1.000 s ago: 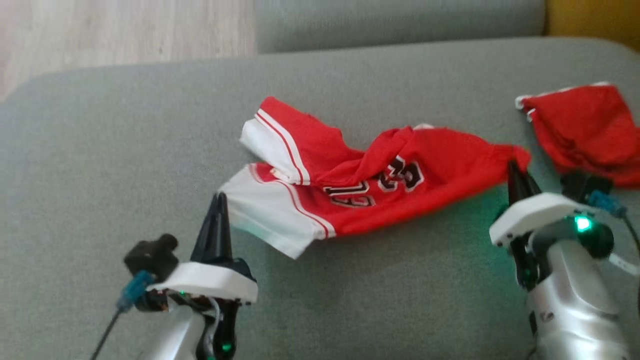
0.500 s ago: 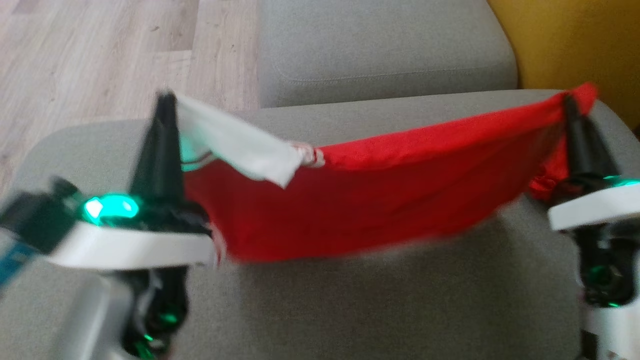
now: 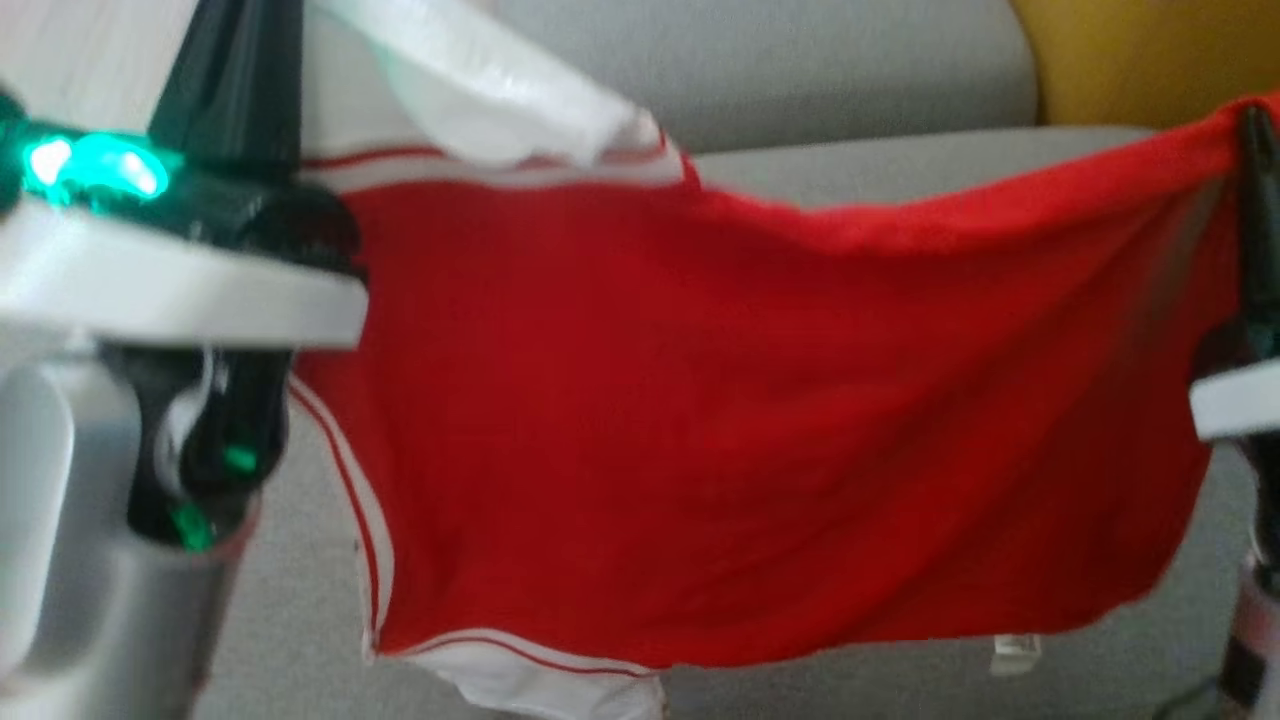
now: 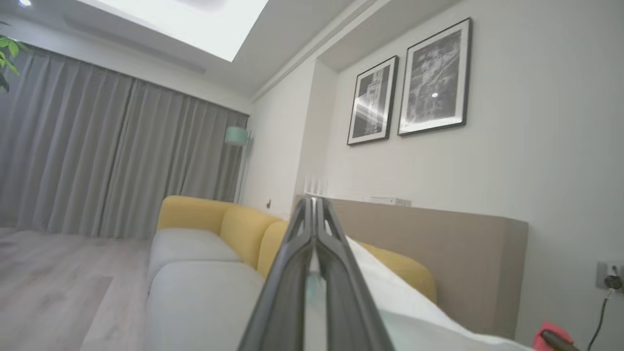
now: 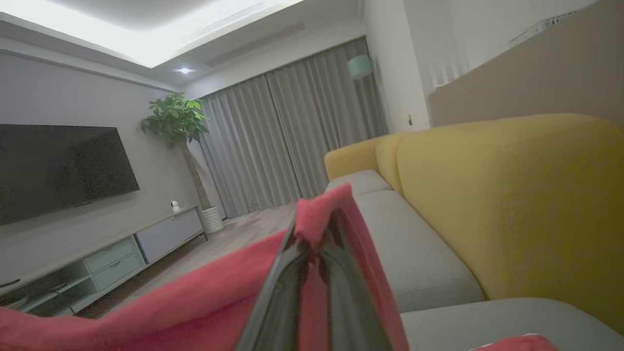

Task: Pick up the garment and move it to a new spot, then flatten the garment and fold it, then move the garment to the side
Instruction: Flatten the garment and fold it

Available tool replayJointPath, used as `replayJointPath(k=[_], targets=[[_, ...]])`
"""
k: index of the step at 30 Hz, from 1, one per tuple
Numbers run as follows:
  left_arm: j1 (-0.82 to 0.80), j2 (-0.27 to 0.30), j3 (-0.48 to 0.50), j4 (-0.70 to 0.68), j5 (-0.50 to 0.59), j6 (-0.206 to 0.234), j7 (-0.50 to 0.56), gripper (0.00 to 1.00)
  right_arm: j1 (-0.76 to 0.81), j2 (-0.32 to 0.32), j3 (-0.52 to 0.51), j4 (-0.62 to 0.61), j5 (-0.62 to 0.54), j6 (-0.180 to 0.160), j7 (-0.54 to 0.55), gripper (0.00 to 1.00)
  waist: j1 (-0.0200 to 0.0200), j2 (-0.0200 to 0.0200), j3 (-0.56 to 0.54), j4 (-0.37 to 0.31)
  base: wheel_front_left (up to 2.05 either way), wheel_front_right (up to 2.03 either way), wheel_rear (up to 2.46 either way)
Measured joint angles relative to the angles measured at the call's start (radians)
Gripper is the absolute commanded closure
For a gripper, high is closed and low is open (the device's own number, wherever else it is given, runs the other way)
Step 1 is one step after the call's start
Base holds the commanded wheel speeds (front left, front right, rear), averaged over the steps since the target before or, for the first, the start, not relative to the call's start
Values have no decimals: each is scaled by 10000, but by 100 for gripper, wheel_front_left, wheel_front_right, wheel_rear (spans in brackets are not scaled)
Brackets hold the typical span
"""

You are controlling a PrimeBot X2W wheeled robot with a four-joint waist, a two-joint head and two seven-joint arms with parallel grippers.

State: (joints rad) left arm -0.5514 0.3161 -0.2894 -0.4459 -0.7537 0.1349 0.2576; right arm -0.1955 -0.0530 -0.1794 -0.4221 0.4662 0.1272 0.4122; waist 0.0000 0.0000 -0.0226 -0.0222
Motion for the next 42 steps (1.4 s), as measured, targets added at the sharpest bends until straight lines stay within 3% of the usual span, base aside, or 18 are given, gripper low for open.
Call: replayJointPath(k=[6,13,18,24,32,37,42], targets=[[-1770,245,-54,2098,441,-453,230,100,-2053,35,82,1883,-543,0,146,100,3,0,1082,-30,0,0,0],[-5563,226,-67,5476,1444,-1007,-435,100,-6529,-52,238,5639,-1950,0,-744,100,6,0,2672,-113,0,0,0],[-7753,-222,-357,7682,2245,-1129,-1469,100,-9364,-180,31,8565,-3668,0,-2000,100,6,0,3586,-74,0,0,0],[-9211,-1032,-608,10011,2792,-1296,-3181,100,-11385,-230,-598,11058,-5756,0,-3904,100,2,0,4573,363,0,0,0],[-8114,-1785,-1049,11269,2585,-2063,-4405,100,-10986,-199,-976,13492,-6497,0,-5398,100,3,-1,5745,900,0,0,0],[-6894,-1850,-1076,11403,2196,-2261,-4809,100,-10485,-196,-1116,14592,-6420,0,-6182,100,2,-1,6131,1095,0,0,0],[-5759,-1699,-993,10820,1856,-2380,-4980,100,-10330,-194,-690,14951,-5613,0,-6560,100,-2,0,6039,1000,0,0,0]])
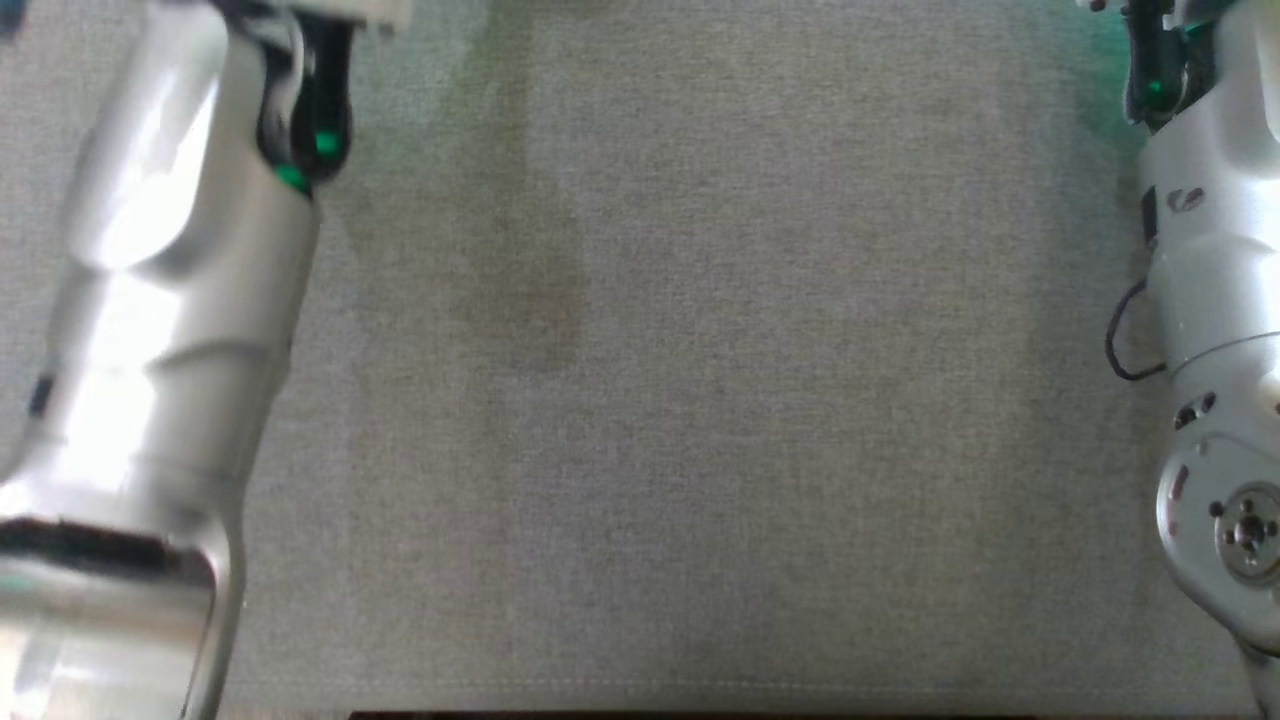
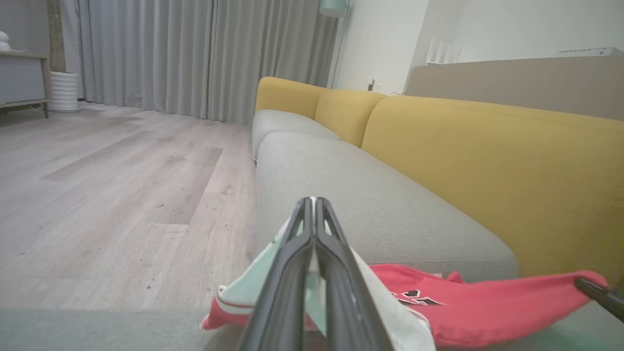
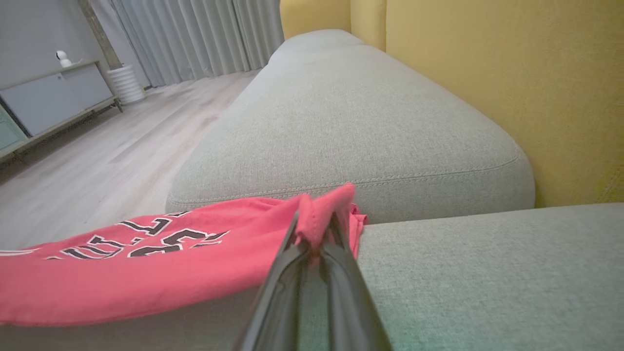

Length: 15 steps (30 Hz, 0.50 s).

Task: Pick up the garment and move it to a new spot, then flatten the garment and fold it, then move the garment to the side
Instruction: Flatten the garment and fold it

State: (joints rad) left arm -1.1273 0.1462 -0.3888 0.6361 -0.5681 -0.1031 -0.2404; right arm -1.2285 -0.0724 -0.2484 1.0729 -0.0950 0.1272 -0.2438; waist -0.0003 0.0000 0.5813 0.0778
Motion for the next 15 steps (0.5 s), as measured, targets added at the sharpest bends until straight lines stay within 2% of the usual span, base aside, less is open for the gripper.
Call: replayJointPath(k=[4,7,15], targets=[[1181,180,79,-821,-244,-27,-84,100,446,6,378,-232,771,0,-63,100,2,0,-238,-66,0,0,0],[2313,410,102,-1592,-318,-19,-88,100,1207,4,612,-911,1248,0,-71,100,0,1,-519,-113,0,0,0],[5116,905,92,-3628,-349,497,-79,100,3344,13,1099,-2042,2213,0,-71,100,1,1,-1467,-199,0,0,0]])
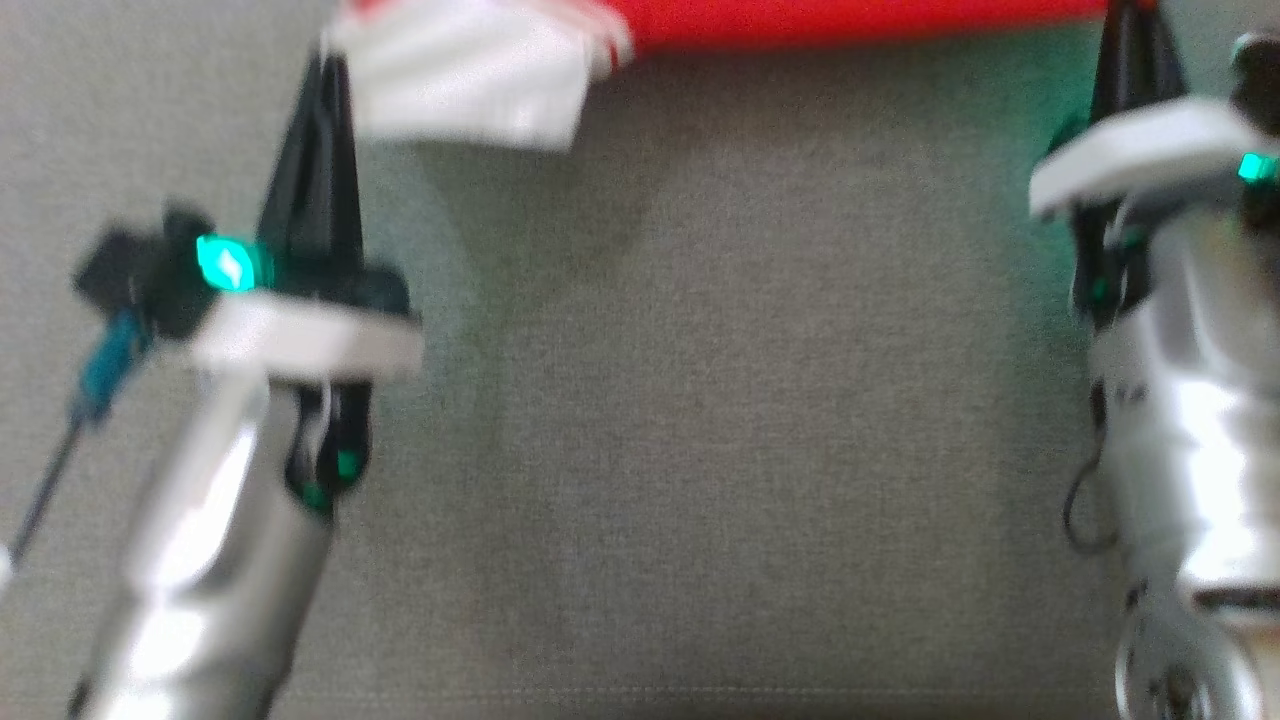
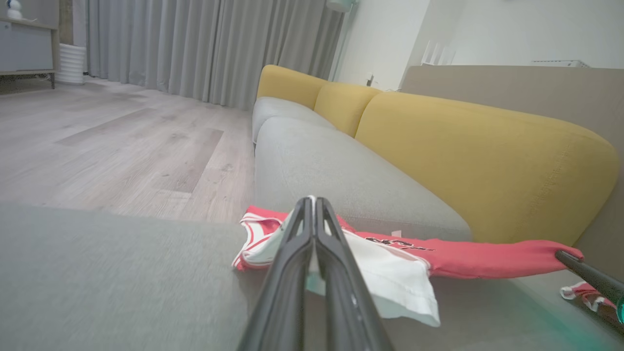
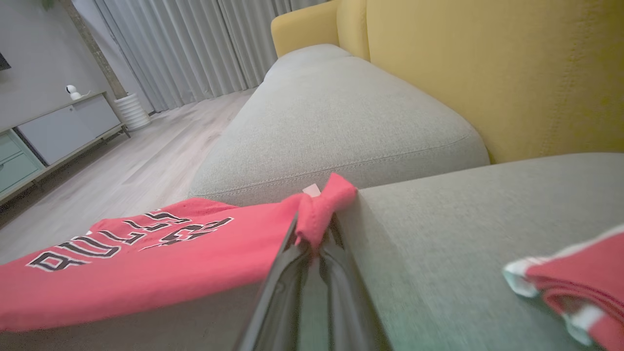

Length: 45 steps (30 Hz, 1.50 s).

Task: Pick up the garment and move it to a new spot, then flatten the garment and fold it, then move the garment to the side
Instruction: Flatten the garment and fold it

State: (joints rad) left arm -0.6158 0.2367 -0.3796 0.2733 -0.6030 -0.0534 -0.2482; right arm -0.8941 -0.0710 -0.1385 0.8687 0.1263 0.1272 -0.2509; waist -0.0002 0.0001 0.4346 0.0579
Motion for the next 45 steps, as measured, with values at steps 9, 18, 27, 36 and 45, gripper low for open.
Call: replayJointPath(k=[9,18,27,36,45], targets=[[4055,734,-17,-2663,-151,1195,370,100,3164,81,566,-1758,1229,0,25,100,-1,0,-1559,-84,0,0,0],[6835,1097,-174,-4489,-117,2151,700,100,6827,238,558,-4688,1724,0,788,100,-1,1,-3021,-164,0,0,0],[8472,1406,-426,-5670,-29,2719,1020,100,9870,272,278,-7352,2075,0,1868,100,0,1,-4029,-201,0,0,0],[9064,1484,-794,-5394,-249,2558,1340,100,11170,305,301,-8065,2449,0,2968,100,1,0,-4366,-297,0,0,0],[7937,1290,-1156,-4056,-305,2100,1630,100,10564,305,247,-6796,2414,0,3630,100,2,0,-4313,-135,0,0,0]])
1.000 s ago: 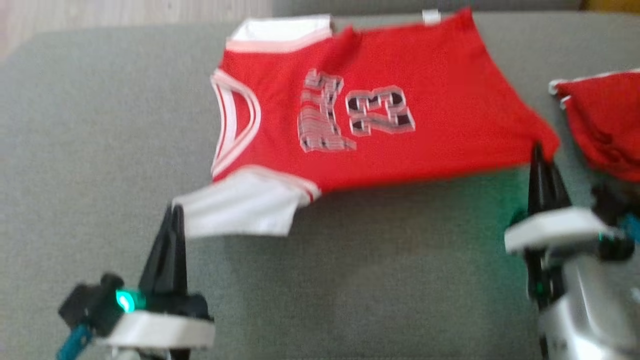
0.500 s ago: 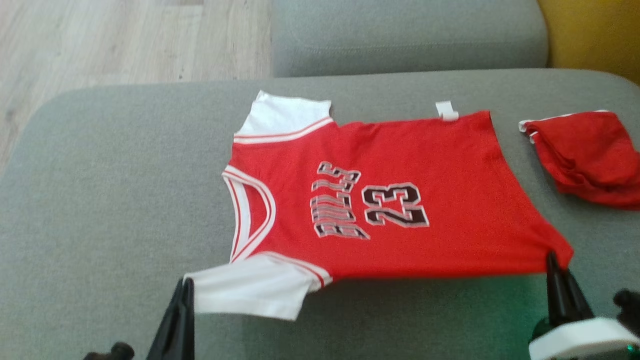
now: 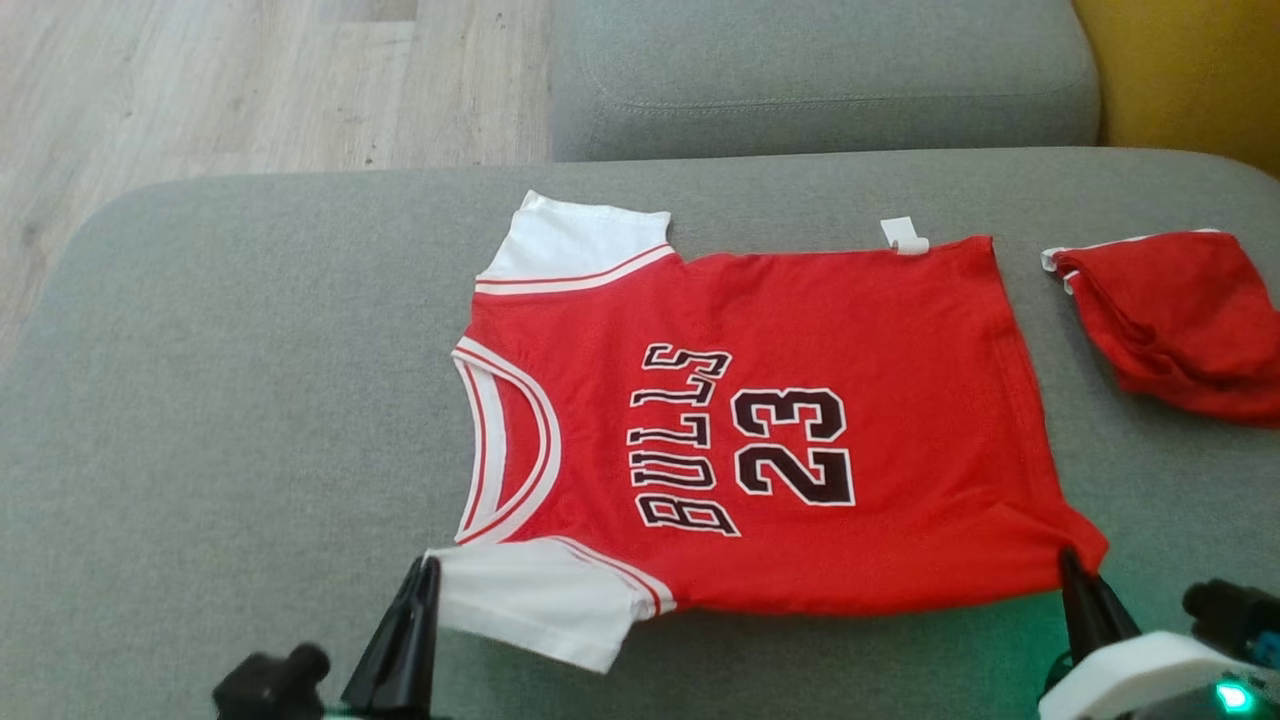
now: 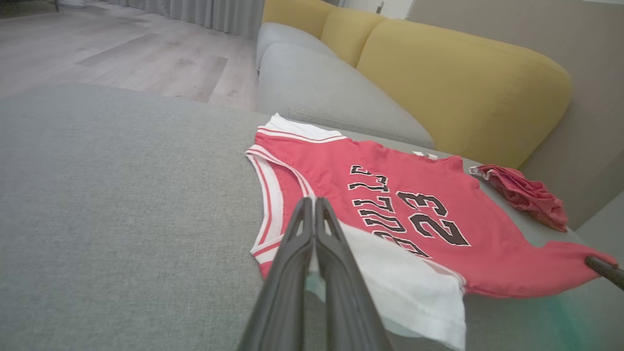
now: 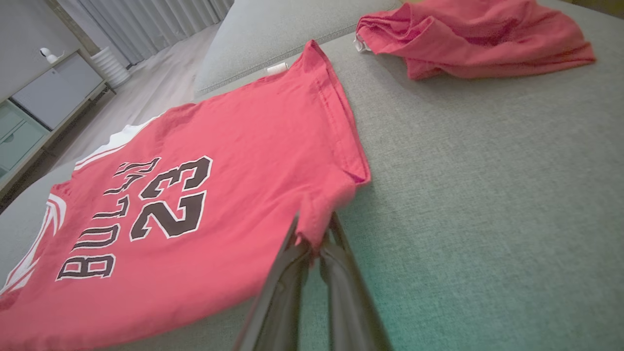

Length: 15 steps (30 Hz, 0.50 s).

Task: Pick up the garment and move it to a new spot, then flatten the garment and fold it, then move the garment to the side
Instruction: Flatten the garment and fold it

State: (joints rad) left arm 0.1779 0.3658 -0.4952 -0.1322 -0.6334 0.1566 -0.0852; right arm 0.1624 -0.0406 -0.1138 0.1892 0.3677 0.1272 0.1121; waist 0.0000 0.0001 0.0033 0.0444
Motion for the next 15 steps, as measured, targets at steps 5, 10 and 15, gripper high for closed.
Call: replayJointPath(k=[5,10,15], targets=[[-600,-38,-322,543,13,-359,268,100,-406,0,-148,456,2,0,140,100,0,0,84,30,0,0,0],[-1534,-13,-591,986,169,-754,811,100,-918,0,-203,734,-12,0,602,100,0,0,152,29,0,0,0],[-3406,-2,-604,2004,182,-1264,1576,100,-2197,-4,-320,1221,-297,0,1212,100,1,0,236,-8,0,0,0]])
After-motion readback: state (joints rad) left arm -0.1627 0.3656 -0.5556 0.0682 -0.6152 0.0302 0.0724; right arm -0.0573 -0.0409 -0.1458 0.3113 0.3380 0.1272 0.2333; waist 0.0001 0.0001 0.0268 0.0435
